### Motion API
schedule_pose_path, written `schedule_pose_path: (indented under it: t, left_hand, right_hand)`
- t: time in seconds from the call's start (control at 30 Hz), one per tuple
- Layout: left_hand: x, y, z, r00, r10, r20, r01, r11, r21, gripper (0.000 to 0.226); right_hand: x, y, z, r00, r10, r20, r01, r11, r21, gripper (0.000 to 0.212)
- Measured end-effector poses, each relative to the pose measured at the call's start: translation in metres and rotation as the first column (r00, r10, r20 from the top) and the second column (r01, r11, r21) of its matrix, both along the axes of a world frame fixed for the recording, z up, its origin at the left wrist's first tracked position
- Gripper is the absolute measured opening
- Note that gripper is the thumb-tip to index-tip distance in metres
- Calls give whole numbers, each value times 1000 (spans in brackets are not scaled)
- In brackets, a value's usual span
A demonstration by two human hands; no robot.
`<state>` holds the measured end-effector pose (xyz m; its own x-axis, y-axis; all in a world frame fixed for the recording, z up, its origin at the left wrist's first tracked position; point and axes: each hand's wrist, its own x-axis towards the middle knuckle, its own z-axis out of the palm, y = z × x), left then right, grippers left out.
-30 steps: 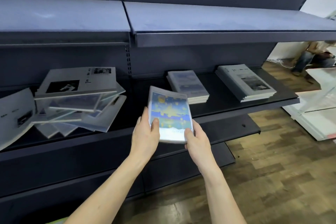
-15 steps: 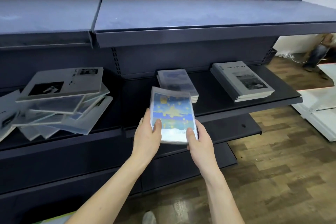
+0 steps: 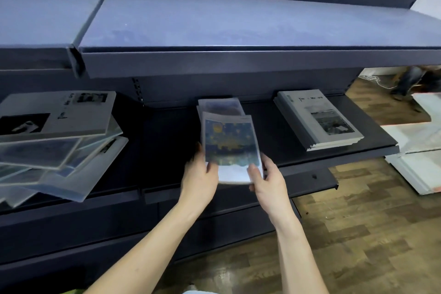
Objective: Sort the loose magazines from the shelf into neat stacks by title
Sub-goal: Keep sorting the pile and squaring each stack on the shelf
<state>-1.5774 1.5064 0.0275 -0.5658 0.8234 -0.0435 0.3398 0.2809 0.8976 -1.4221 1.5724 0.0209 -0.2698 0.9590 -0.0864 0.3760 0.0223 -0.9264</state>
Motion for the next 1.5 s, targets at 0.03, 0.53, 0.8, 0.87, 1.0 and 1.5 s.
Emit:
schedule_pose_path:
  t: [0.03,0.53,0.8,0.87,1.0,1.5]
  left_hand:
    - [-1,5,0,1000,-3,-2,3,1000,-4,41]
    - [9,59,0,997,80,-13,-81,987,-138,65]
    - [3,50,-20,986,-90,-143,68,986,-155,121]
    - [0,55,-21,978,-56,-200,21,985,-174,120]
    - [-6,64,-23,986,13,-166,-35,991,-132,107]
    - [-20,100,-17,987,-11,-163,-17,986,-169,99]
  right_hand:
    - [-2,7,-2,1000,9,20,-9,1000,9,44]
    - [0,80,2,979,203,-20,-201,977,73,33]
    - [12,94,-18,951,297,88,-309,926,215,67]
    - [10,100,-17,953,291,89,-304,924,232,74]
    - [5,111,-19,949,301,95,-315,910,268,76]
    - [-22,145,-29,941,245,232,-311,898,313,85]
